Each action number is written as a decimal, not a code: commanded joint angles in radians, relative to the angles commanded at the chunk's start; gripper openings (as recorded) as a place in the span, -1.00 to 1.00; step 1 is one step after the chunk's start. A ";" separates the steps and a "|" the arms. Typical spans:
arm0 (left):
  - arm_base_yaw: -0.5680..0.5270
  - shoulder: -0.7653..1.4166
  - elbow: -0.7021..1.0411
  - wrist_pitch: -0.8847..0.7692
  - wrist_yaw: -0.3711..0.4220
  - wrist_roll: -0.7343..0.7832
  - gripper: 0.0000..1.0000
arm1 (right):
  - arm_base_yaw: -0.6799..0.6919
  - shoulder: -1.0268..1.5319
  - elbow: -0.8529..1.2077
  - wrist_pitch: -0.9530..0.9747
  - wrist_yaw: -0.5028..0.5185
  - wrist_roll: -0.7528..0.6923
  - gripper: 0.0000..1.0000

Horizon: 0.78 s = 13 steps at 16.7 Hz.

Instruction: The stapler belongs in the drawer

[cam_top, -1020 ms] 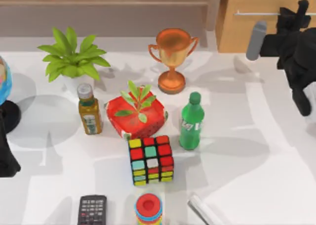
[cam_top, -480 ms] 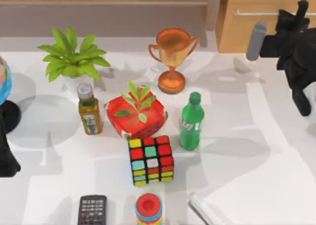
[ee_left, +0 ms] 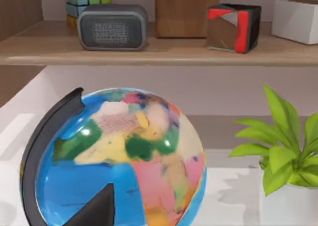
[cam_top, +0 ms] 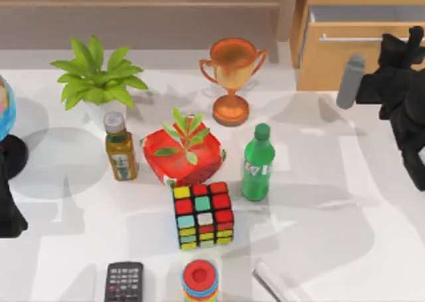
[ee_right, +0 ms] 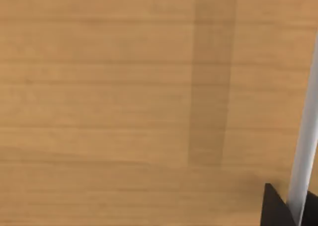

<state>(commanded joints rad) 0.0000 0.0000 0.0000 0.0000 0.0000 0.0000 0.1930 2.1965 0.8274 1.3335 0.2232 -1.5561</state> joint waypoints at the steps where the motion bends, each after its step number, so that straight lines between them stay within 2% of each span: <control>1: 0.000 0.000 0.000 0.000 0.000 0.000 1.00 | 0.004 -0.016 -0.028 0.021 0.003 0.000 -1.00; 8: 0.000 0.000 0.000 0.000 0.000 0.000 1.00 | 0.010 -0.045 -0.067 0.056 0.018 0.001 -1.00; 13: 0.000 0.000 0.000 0.000 0.000 0.000 1.00 | 0.039 -0.101 -0.248 0.151 0.040 0.005 -1.00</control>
<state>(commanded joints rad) 0.0000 0.0000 0.0000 0.0000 0.0000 0.0000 0.2323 2.0960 0.5793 1.4848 0.2633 -1.5514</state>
